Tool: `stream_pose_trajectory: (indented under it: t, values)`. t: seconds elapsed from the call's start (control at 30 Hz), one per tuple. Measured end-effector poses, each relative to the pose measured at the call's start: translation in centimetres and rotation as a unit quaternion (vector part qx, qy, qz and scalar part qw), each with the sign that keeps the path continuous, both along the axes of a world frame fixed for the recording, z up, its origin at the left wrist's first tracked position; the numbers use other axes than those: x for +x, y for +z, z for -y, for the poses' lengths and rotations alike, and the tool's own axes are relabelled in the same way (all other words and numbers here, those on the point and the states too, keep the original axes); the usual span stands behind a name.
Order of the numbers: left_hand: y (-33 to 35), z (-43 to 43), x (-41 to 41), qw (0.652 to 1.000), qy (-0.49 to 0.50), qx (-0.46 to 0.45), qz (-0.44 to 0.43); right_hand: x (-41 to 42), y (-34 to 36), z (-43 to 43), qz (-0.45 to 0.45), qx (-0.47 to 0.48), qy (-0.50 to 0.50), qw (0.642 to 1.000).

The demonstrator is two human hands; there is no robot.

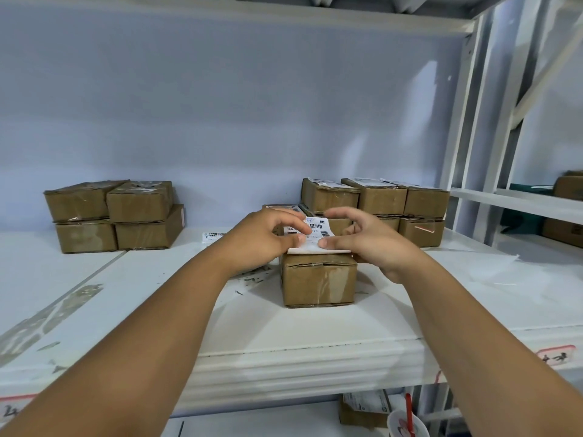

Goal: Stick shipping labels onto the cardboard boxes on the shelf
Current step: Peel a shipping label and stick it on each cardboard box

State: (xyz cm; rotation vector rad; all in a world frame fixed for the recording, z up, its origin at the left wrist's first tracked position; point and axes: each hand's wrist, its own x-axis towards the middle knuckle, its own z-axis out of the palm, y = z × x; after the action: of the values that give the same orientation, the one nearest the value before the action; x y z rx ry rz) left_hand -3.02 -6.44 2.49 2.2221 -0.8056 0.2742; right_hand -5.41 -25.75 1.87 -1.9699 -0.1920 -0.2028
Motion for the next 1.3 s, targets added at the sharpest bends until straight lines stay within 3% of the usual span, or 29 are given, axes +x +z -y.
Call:
stream_pose_trajectory:
  t: [0.37, 0.67, 1.07, 1.17, 1.3]
  values:
    - [-1.0, 0.2, 0.7, 0.998, 0.015, -0.014, -0.056, 2.1, -1.1, 0.1, 0.033, 0.063, -0.006, 0.997]
    - [-0.8, 0.5, 0.4, 0.994, 0.019, -0.01, -0.107, 3.6, -1.7, -0.3, -0.001, 0.087, -0.002, 0.996]
    - [-0.6, 0.2, 0.1, 0.996, 0.035, 0.008, -0.077, 3.6, -1.8, -0.2, -0.029, 0.1, -0.005, 0.995]
    - [-0.3, 0.1, -0.2, 0.998, -0.008, 0.006, -0.064, 3.3, -1.8, -0.2, -0.014, 0.086, 0.015, 0.996]
    - [0.1, -0.1, -0.4, 0.987, -0.101, -0.005, -0.125, 3.2, -1.9, -0.1, -0.016, 0.075, 0.029, 0.997]
